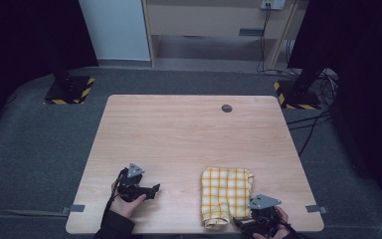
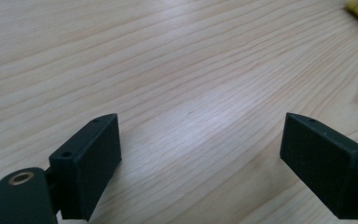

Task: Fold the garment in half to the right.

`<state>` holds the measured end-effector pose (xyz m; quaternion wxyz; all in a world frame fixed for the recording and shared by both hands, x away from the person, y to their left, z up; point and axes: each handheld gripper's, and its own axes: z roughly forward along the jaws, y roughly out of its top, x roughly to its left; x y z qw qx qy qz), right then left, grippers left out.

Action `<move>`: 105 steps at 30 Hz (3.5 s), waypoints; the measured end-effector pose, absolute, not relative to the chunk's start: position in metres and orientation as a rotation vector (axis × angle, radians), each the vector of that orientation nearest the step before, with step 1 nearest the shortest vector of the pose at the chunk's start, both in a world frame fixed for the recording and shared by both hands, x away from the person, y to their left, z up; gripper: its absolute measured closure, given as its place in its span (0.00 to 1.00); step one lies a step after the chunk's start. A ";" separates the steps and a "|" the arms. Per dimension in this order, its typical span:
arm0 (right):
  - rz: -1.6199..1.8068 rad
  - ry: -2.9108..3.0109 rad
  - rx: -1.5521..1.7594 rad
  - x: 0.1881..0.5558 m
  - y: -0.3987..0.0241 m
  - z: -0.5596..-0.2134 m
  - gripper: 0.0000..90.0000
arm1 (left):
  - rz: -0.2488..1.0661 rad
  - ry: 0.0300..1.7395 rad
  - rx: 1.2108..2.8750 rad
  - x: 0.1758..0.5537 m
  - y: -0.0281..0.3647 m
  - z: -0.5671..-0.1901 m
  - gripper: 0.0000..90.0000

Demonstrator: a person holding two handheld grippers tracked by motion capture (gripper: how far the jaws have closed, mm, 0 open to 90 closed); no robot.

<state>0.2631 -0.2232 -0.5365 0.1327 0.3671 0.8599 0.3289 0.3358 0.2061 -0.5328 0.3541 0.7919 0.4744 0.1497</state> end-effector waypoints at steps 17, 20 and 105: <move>0.938 2.481 1.094 0.267 -0.214 -0.538 0.01 | 0.530 1.247 2.075 0.329 0.217 -0.538 0.11; 0.930 2.478 1.103 0.269 -0.212 -0.538 0.00 | 0.529 1.246 2.073 0.329 0.217 -0.538 0.09; 0.922 2.466 1.120 0.360 -0.163 -0.539 0.00 | 0.533 1.276 2.070 0.332 0.214 -0.540 0.00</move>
